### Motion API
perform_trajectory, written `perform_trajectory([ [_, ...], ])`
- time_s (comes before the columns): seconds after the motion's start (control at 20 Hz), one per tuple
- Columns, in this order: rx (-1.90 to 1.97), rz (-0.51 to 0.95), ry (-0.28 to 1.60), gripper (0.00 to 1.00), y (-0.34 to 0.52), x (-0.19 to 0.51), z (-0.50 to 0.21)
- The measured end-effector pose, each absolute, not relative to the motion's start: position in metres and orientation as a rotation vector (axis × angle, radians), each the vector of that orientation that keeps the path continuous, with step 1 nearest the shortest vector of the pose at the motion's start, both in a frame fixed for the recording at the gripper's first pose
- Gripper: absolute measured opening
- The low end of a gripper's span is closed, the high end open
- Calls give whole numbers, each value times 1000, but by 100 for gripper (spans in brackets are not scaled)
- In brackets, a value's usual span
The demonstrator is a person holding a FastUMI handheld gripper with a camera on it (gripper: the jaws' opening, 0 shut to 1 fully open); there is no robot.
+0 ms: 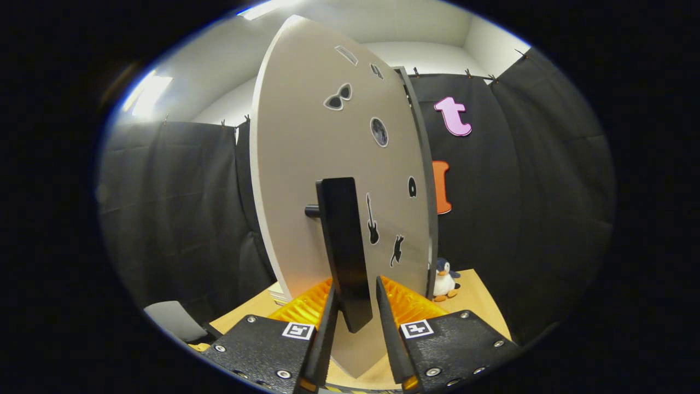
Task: Open the shoe cabinet door, grab the shoes and put them into the shoe cabinet, then close the shoe cabinet door.
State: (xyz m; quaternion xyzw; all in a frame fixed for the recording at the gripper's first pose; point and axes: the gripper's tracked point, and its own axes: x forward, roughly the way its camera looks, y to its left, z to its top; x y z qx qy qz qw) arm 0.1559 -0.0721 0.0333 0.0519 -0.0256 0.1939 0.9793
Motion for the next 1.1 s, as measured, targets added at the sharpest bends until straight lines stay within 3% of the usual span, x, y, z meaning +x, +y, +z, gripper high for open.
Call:
perform_trajectory([
  [0.35, 87, 443, -61, 45, -40, 168, 38],
  [0.65, 39, 428, -83, 56, -11, 180, 46],
  [1.1, 77, 480, -100, 57, 51, 209, 48],
])
